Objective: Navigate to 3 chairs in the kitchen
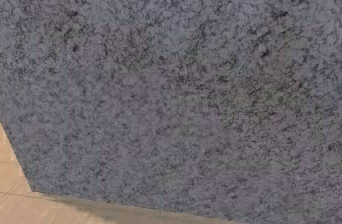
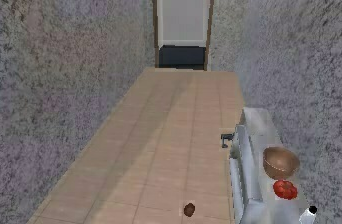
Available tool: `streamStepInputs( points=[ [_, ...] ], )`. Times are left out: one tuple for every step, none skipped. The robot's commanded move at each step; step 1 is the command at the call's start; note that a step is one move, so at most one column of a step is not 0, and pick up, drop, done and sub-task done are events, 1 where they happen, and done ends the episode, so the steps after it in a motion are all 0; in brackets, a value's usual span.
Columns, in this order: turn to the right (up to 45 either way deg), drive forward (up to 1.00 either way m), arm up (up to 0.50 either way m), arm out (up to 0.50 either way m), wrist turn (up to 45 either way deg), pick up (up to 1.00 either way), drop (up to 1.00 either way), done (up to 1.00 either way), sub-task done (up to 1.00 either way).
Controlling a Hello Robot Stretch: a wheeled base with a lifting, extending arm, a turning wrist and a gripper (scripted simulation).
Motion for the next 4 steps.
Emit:
streamStepInputs(
  points=[
    [0.0,0.15,0.0,0.0,0.0,0.0,0.0,0.0,0.0],
    [-45.0,0.0,0.0,0.0,0.0,0.0,0.0,0.0,0.0],
    [-30.0,0.0,0.0,0.0,0.0,0.0,0.0,0.0,0.0],
    [0.0,1.0,0.0,0.0,0.0,0.0,0.0,0.0,0.0]
  ],
)
